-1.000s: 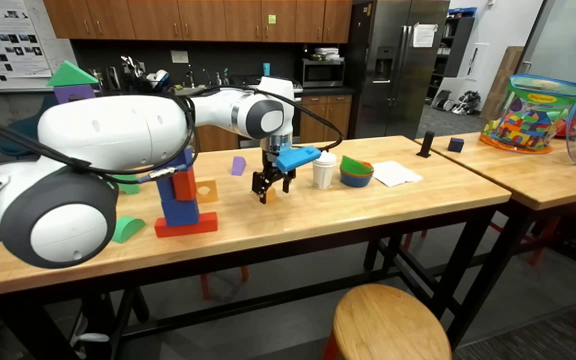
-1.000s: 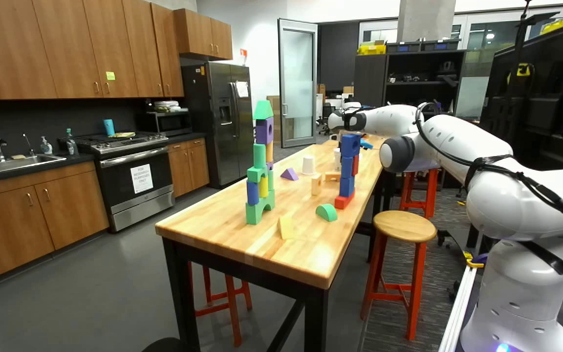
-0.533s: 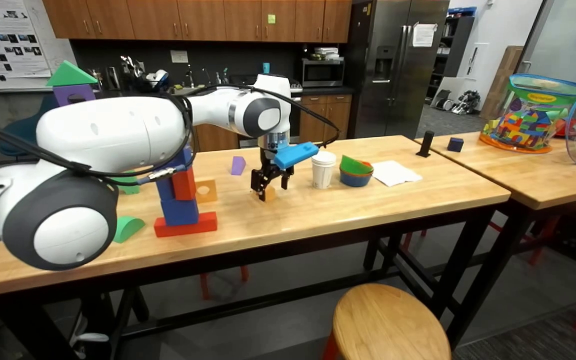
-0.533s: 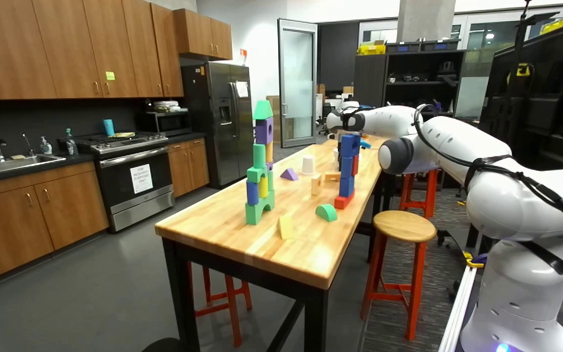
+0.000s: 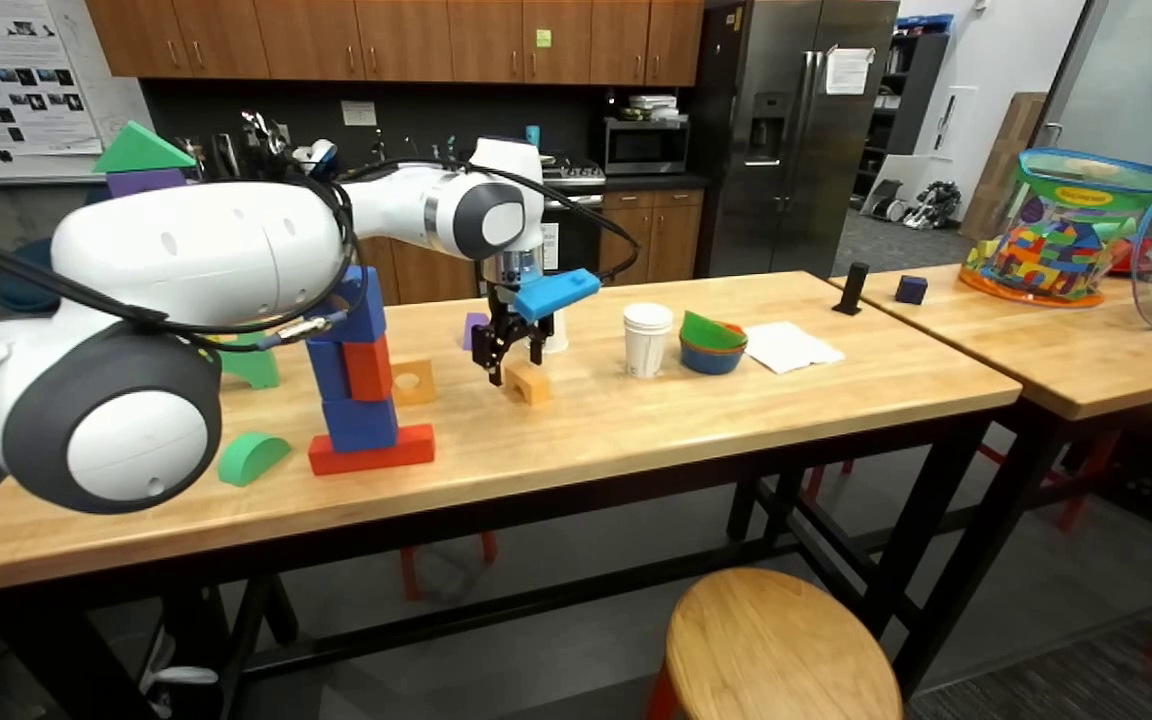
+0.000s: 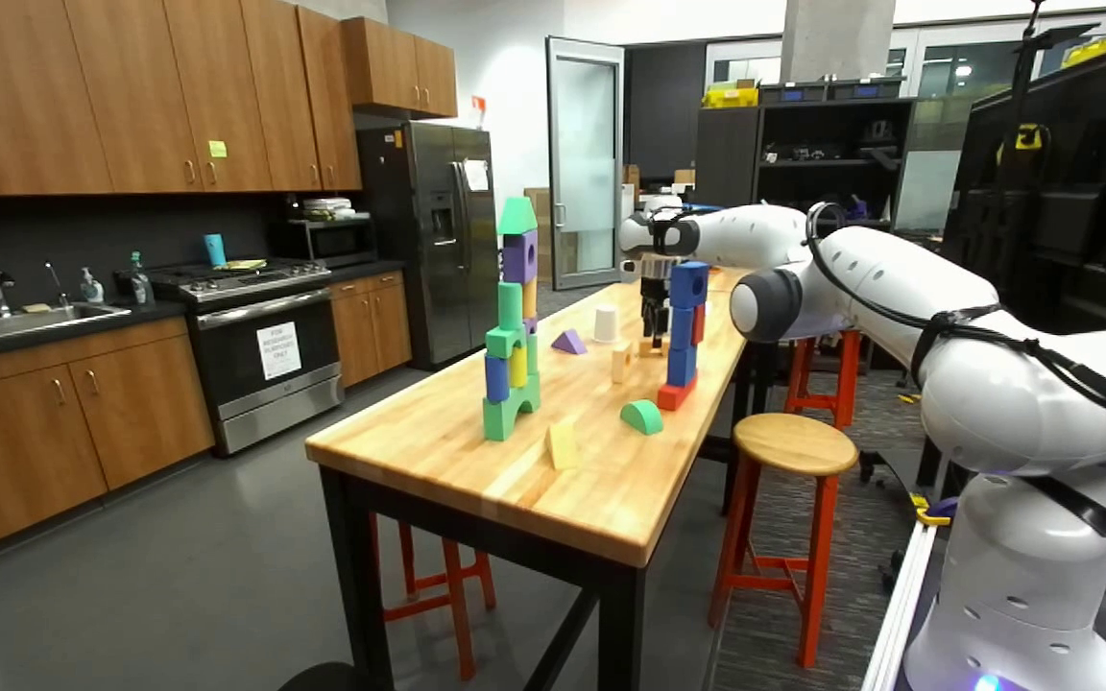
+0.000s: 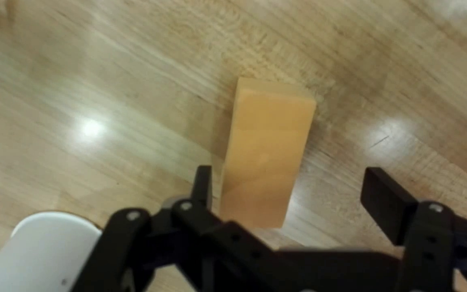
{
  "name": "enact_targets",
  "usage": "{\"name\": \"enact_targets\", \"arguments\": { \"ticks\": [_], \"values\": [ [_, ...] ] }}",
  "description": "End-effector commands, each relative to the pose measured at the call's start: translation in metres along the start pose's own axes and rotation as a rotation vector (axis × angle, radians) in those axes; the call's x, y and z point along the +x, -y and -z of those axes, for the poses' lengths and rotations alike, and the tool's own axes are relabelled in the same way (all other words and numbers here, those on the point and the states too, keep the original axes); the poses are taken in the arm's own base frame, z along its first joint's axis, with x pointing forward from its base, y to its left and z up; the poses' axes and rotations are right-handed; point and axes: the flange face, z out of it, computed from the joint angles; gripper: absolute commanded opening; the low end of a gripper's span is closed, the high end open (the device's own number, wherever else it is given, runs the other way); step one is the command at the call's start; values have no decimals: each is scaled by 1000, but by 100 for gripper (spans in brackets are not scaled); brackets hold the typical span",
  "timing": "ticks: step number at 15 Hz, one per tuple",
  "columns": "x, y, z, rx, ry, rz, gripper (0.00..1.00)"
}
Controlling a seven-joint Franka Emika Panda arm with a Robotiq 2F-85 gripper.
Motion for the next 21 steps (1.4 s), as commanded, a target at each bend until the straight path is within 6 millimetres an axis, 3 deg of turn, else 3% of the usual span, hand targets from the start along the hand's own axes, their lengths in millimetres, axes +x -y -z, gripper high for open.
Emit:
{"name": "enact_targets", "arguments": {
  "ticks": [1, 7, 12, 15, 21],
  "values": [
    [8, 3, 15, 4, 9, -2, 61],
    [16, 5, 21, 4, 4, 3, 16],
    [12, 9, 33, 39, -16, 17, 15],
    [2, 20, 84, 72, -72, 32, 15],
    [-20, 54, 235, 11, -158, 20, 15]
  ]
}}
